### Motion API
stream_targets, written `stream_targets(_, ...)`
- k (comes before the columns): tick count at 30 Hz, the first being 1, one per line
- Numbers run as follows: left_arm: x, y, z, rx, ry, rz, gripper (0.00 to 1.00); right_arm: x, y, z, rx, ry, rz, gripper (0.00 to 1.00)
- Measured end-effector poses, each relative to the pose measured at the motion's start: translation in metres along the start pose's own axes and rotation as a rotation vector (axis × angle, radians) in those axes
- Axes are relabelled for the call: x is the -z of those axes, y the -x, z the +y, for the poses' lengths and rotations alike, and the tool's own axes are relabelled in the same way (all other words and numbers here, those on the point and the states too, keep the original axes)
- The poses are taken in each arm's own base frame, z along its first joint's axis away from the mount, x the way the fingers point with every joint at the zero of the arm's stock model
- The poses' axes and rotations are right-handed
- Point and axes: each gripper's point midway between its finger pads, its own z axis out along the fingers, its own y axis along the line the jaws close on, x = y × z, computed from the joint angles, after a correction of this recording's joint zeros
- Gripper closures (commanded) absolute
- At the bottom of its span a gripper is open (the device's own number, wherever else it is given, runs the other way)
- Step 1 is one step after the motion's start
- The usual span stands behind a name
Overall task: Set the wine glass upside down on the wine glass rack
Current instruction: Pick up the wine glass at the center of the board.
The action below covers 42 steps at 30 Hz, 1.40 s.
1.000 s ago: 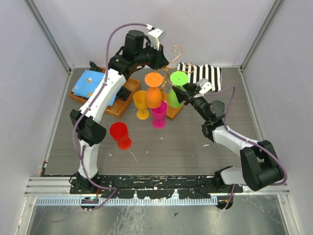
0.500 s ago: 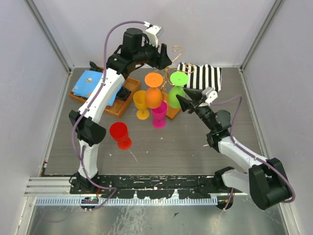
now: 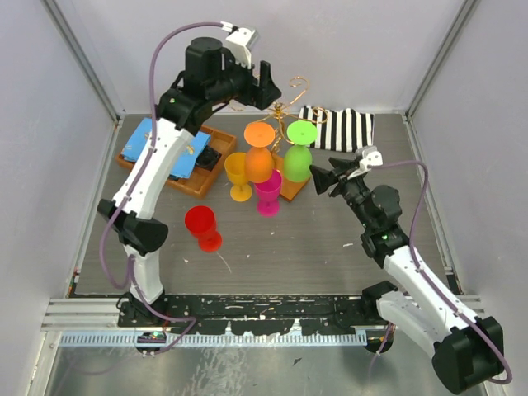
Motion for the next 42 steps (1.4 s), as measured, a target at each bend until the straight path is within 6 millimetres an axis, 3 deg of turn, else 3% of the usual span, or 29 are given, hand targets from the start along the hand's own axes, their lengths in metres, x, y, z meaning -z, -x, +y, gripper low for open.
stream_targets(2, 0.014, 0.010, 0.000, 0.001, 0.026, -0.015, 0.17, 0.000, -0.001, -0.006, -0.034, -0.050, 0.057, 0.22)
stream_targets(3, 0.022, 0.015, -0.001, 0.001, 0.039, -0.024, 0.17, 0.000, -0.002, -0.009, -0.055, -0.075, 0.096, 0.06)
stream_targets(4, 0.030, 0.018, -0.001, 0.001, 0.055, -0.032, 0.17, -0.001, -0.002, -0.011, -0.082, -0.100, 0.133, 0.01)
stream_targets(11, 0.093, 0.012, 0.000, 0.012, 0.157, -0.025, 0.15, -0.004, -0.024, -0.013, -0.187, -0.187, 0.444, 0.00)
stream_targets(17, 0.131, -0.010, 0.002, 0.018, 0.219, 0.002, 0.14, 0.021, -0.053, -0.016, -0.202, -0.238, 0.632, 0.00)
stream_targets(21, 0.153, -0.034, 0.005, 0.023, 0.258, 0.036, 0.13, 0.035, -0.049, -0.017, -0.181, -0.255, 0.642, 0.00)
stream_targets(28, 0.203, -0.067, 0.012, 0.035, 0.356, 0.036, 0.14, 0.048, -0.019, -0.019, -0.112, -0.257, 0.589, 0.00)
stream_targets(34, 0.240, -0.101, 0.017, 0.104, 0.443, 0.034, 0.26, 0.055, -0.029, -0.021, -0.101, -0.270, 0.644, 0.00)
stream_targets(38, 0.251, -0.141, 0.028, 0.163, 0.530, 0.139, 0.27, 0.059, -0.034, -0.022, -0.101, -0.278, 0.669, 0.00)
stream_targets(42, 0.269, -0.205, 0.037, 0.229, 0.629, 0.294, 0.33, 0.062, -0.038, -0.024, -0.100, -0.288, 0.680, 0.00)
